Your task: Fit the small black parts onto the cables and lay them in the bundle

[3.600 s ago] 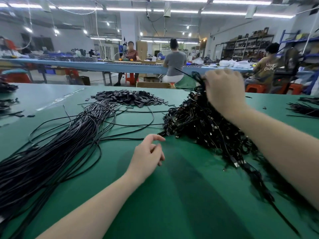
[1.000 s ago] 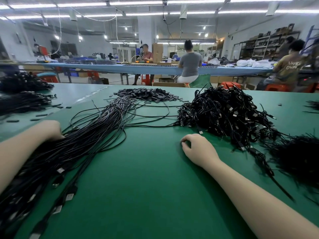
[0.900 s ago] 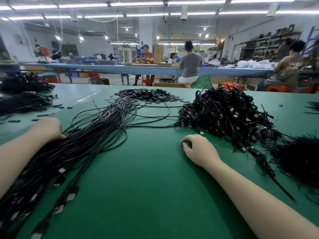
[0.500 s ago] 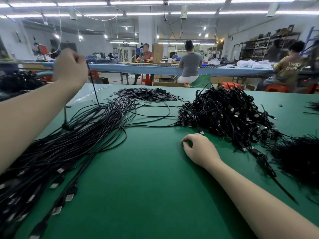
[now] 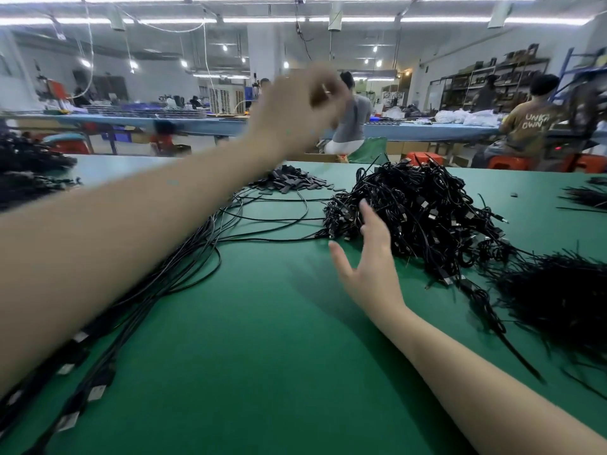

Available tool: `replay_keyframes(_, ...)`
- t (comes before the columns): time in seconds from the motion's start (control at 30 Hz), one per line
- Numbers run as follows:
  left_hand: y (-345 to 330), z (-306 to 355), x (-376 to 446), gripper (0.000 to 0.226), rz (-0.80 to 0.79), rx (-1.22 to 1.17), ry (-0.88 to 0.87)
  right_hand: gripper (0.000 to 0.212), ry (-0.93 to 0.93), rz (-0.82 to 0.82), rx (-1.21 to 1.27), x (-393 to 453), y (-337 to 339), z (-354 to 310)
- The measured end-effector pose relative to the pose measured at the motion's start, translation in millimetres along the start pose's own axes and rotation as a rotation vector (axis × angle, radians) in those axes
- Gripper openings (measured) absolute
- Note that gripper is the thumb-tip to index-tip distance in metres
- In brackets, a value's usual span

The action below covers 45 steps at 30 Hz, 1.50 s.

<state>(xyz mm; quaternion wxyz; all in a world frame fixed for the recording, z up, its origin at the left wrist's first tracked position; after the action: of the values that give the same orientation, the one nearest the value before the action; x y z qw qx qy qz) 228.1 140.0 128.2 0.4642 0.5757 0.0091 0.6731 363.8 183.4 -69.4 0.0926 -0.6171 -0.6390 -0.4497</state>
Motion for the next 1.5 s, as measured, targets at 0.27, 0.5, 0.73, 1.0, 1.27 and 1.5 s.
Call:
replay_keyframes(0.27, -120.5, -22.7, -75.6, 0.012, -0.042, -0.212, 0.106, 0.035, -0.026, 0.121, 0.153, 19.1, 28.3, -4.2)
replay_keyframes(0.5, -127.6, -73.4, -125.5, 0.024, -0.042, -0.154, 0.17, 0.031, -0.366, 0.315, 0.206, 19.4, 44.6, 28.4)
replay_keyframes(0.73, -108.8, -102.6, -133.1, 0.021, -0.027, -0.351, 0.443, 0.029, -0.606, 0.547, 0.286, 15.4, 52.0, 38.7)
replay_keyframes(1.0, -105.0, -88.7, -119.8, 0.011, 0.141, -1.051, 0.846, 0.048, -0.038, 0.127, -0.801, 7.5, 36.4, 24.2)
replay_keyframes(1.27, -114.9, -63.3, -112.3, 0.041, -0.137, -1.127, 0.787, 0.025, 0.064, -0.005, -0.405, 4.1, 19.9, 2.7)
replay_keyframes(1.5, -81.3, -52.9, -87.0, 0.047, -0.014, -1.417, 0.868, 0.023, -0.083, -0.471, 0.255, 1.3, 1.6, -0.6)
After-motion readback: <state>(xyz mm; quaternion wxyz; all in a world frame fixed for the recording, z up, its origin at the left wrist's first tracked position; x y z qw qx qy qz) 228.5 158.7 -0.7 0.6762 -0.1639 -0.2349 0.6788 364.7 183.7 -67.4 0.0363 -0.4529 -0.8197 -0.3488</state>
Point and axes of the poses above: each hand's wrist, its own x-axis towards the middle knuckle, its own y-axis out of the back of the hand, z = x × y, the point moved 2 cm from there along x, towards the middle knuckle, and after that the axes turned 3 degrees about -x, right-handed, at the moved point
